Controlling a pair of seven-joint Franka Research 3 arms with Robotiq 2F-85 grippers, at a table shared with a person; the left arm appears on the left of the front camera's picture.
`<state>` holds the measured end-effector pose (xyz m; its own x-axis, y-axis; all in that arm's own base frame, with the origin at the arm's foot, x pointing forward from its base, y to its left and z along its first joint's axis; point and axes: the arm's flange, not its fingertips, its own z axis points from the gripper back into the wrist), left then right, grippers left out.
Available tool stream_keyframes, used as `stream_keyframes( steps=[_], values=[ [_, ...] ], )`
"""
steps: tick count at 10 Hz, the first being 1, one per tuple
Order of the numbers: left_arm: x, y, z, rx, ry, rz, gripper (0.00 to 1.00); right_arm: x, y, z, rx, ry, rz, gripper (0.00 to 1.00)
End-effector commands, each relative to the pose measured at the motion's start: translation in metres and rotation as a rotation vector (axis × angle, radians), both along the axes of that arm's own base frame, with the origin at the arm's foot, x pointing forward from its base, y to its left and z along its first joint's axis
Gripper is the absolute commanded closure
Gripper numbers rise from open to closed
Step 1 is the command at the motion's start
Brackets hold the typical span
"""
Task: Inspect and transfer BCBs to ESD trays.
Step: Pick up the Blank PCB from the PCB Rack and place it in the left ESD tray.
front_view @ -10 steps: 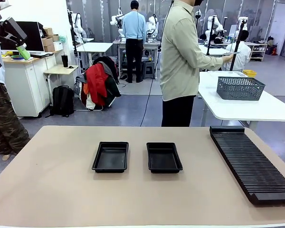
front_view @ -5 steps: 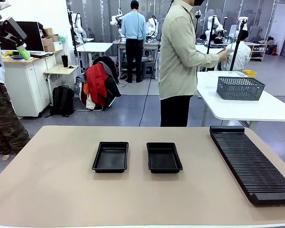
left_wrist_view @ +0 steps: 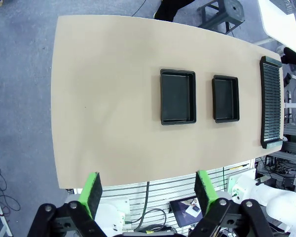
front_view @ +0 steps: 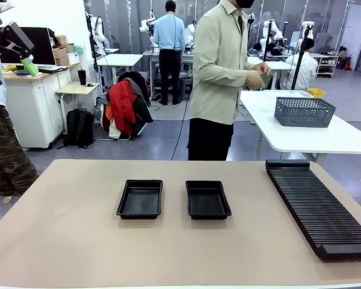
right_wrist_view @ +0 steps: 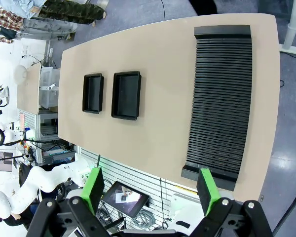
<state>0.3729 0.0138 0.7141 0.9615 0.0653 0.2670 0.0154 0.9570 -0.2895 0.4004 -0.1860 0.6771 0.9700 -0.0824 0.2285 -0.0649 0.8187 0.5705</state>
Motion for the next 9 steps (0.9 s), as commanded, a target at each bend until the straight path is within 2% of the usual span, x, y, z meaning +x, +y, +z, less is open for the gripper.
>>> stream_keyframes(
  steps=[1,9],
  values=[
    [0.0001,0.0007,0.0001,0.0,0.0,0.006,0.0,0.0,0.0,-0.0004,0.0,0.001,0.0,0.0],
    [0.0001,0.0007,0.0001,0.0,0.0,0.006,0.0,0.0,0.0,-0.0004,0.0,0.001,0.0,0.0]
  ],
)
